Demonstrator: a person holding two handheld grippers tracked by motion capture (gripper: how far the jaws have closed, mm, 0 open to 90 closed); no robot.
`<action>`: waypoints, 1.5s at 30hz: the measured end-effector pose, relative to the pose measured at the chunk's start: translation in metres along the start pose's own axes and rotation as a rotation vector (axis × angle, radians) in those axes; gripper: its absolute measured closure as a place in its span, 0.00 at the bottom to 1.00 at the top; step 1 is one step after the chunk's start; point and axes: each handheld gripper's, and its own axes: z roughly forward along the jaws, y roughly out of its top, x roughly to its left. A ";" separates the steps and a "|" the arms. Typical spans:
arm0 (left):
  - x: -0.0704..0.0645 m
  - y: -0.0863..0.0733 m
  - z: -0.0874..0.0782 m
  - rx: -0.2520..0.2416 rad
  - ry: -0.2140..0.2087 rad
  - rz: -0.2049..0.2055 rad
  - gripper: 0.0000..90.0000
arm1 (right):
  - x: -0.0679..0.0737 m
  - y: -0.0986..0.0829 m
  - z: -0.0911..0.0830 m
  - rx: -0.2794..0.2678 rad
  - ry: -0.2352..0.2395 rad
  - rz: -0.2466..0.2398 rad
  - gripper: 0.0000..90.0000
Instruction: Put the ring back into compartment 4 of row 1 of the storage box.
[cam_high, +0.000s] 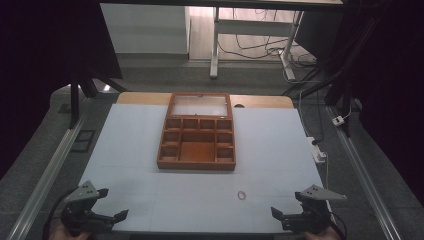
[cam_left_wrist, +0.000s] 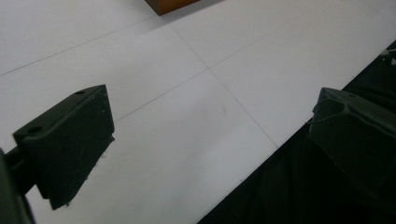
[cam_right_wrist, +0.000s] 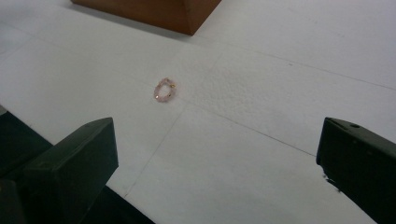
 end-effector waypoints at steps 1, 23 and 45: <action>0.000 0.000 0.000 0.001 -0.001 0.000 0.00 | 0.000 0.000 0.000 0.000 0.000 0.000 0.00; 0.001 -0.001 -0.001 -0.013 -0.022 0.002 0.00 | 0.009 0.008 0.009 0.015 0.017 -0.068 0.00; 0.002 -0.002 -0.002 -0.011 -0.022 -0.015 0.00 | 0.012 0.027 0.033 0.022 0.084 -0.126 0.00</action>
